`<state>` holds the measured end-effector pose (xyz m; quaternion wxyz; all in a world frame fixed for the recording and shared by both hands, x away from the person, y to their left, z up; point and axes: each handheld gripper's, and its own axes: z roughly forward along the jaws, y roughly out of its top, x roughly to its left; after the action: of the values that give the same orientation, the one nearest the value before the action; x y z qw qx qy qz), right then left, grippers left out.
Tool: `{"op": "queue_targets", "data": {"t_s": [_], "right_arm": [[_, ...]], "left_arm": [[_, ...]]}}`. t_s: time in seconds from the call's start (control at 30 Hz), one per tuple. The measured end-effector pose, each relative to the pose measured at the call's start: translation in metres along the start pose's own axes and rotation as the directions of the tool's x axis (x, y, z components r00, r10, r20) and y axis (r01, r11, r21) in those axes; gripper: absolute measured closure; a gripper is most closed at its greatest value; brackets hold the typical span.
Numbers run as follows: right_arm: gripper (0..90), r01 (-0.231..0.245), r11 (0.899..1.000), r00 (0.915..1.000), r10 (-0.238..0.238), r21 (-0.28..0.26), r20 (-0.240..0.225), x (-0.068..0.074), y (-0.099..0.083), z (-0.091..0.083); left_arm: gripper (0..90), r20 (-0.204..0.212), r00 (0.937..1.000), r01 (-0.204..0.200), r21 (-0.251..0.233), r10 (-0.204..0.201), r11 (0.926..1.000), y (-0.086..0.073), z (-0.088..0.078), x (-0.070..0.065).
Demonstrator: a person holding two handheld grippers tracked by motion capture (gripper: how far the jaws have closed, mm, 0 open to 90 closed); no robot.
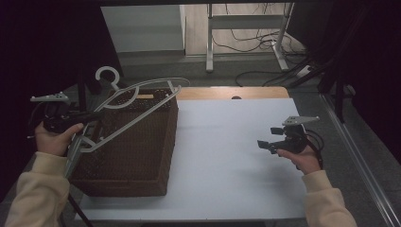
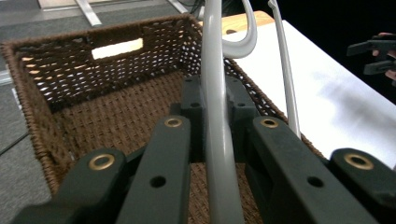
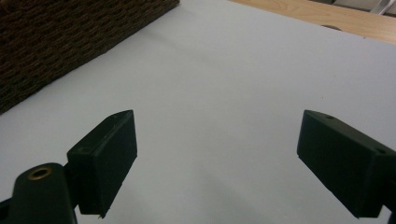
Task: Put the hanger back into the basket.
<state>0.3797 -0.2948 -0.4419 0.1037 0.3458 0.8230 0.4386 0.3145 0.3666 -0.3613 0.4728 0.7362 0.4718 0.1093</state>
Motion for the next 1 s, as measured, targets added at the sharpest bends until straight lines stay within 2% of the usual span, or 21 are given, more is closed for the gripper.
{"op": "queue_targets", "data": {"t_s": [0.33,0.43,1.0], "right_arm": [[12.5,-0.003,1.0,1.0,0.003,0.0,0.004,-0.001,0.0,-0.001],[12.4,-0.005,1.0,1.0,0.005,0.0,0.004,-0.001,-0.001,0.0],[12.3,0.002,1.0,1.0,-0.002,0.002,0.008,-0.001,-0.001,0.0]], "left_arm": [[81.5,-0.037,0.9992,0.015,0.0,-0.015,0.9999,-0.006,0.0,0.013],[81.5,-0.037,0.9991,0.019,0.001,-0.019,0.9998,-0.008,0.0,0.016],[81.4,-0.079,0.9963,0.033,0.018,-0.031,0.9993,-0.019,-0.003,0.028]]}}
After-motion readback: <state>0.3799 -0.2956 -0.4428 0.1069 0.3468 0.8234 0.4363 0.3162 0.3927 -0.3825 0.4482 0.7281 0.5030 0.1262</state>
